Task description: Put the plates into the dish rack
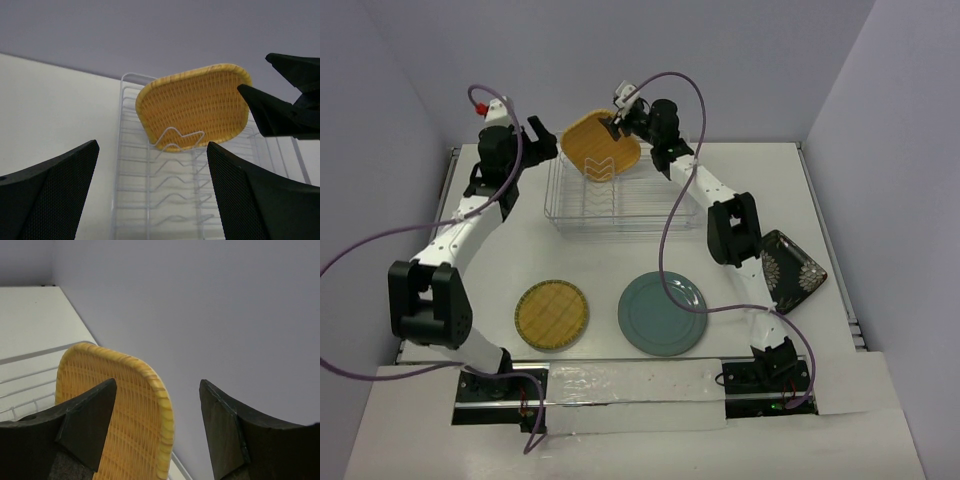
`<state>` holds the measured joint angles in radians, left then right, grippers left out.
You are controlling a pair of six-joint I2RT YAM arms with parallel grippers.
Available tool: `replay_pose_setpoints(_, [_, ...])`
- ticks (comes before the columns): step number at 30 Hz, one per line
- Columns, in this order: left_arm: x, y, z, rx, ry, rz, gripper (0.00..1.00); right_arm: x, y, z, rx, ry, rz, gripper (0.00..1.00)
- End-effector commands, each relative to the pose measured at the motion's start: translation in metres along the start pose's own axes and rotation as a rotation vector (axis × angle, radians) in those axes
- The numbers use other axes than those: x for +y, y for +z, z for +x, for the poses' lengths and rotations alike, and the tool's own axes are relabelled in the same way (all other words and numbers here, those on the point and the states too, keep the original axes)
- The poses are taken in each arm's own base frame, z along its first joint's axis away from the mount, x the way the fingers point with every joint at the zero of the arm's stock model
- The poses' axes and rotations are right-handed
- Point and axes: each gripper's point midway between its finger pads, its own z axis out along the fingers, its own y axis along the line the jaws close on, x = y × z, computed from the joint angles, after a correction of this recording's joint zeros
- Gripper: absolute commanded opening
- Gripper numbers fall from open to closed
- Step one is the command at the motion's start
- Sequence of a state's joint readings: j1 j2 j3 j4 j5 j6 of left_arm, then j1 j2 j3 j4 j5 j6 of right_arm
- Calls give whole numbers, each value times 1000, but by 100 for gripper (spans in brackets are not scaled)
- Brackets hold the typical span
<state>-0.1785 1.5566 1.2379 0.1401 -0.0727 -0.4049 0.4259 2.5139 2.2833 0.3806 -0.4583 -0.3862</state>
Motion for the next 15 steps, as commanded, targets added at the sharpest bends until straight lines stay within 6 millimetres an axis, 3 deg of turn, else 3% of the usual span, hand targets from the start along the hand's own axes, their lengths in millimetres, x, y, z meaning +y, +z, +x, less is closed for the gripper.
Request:
replay_pose_setpoints(1, [-24, 34, -27, -31, 213, 253, 97, -20, -5, 5, -12, -7, 21, 76])
replay_pose_setpoints(6, [-42, 81, -25, 5, 470, 425, 96, -25, -13, 15, 22, 23, 13, 74])
replay_pose_setpoints(7, [-38, 80, -16, 44, 498, 430, 96, -20, -14, 23, 36, 29, 3, 74])
replay_pose_setpoints(8, [-46, 93, -42, 7, 567, 443, 96, -16, -19, 24, 41, 35, -8, 77])
replay_pose_setpoints(9, [-44, 103, -42, 17, 592, 437, 96, -18, -24, 12, 28, 28, -11, 78])
replay_pose_setpoints(12, [-38, 132, -11, 105, 652, 494, 96, -14, -36, 5, 35, 35, -25, 80])
replay_pose_setpoints(14, [-48, 132, -5, 117, 682, 575, 96, -17, -44, -12, 23, 35, -24, 81])
replay_pose_setpoints(15, [-48, 133, -7, 103, 716, 583, 96, -15, -49, -8, 34, 52, -28, 81])
